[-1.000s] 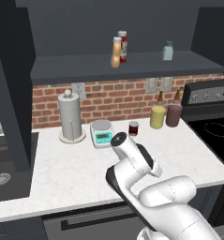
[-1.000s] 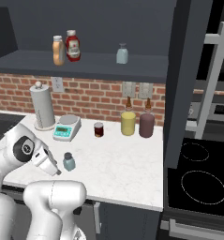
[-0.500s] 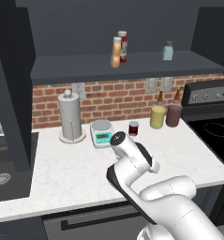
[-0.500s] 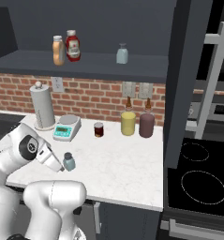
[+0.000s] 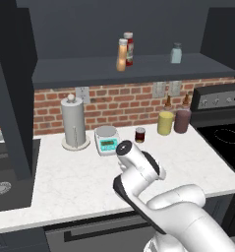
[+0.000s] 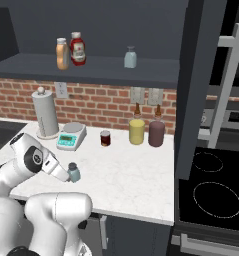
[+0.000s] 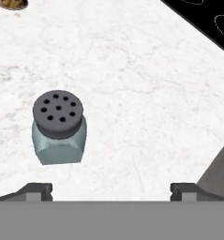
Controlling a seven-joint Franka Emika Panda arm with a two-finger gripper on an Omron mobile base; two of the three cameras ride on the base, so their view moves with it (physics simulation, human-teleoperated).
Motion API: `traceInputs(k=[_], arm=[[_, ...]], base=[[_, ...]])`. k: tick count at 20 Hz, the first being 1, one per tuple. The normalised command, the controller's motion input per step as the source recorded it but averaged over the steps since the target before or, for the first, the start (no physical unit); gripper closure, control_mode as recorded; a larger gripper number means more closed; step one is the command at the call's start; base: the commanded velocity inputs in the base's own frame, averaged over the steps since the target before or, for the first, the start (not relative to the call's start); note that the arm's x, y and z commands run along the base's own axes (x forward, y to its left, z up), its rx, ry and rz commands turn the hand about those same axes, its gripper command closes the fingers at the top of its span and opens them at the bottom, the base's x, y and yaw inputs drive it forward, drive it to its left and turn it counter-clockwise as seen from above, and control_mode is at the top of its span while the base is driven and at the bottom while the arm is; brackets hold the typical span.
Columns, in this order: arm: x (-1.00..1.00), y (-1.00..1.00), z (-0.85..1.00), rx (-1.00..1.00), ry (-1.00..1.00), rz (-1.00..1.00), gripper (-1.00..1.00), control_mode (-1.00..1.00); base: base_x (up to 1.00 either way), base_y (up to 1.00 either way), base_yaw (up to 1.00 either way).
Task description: Put the shaker and condiment bottle from the counter next to their counterparts in the cabinet.
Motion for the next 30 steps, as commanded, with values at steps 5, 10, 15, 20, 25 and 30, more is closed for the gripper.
traceInputs(k=[5, 10, 15, 20, 25, 30], arm=[[0.11, -0.04, -0.12, 0.00, 0.00, 0.08, -1.00, -1.00], [0.12, -0.01, -0.10, 0.00, 0.00, 0.05, -1.00, -1.00], [0.15, -0.13, -0.04, 0.00, -0.01, 0.05, -1.00, -1.00], [0.15, -0.10, -0.04, 0.00, -0.01, 0.02, -1.00, -1.00], [0.01, 0.00, -0.15, 0.00, 0.00, 0.01, -1.00, -1.00], [0.05, 0.00, -0.27, 0.00, -0.05, 0.00, -1.00, -1.00]], base=[[0.00, 0.00, 0.00], [0.00, 0.00, 0.00], [0.00, 0.00, 0.00], [0.00, 0.00, 0.00], [0.00, 0.00, 0.00], [0.00, 0.00, 0.00]])
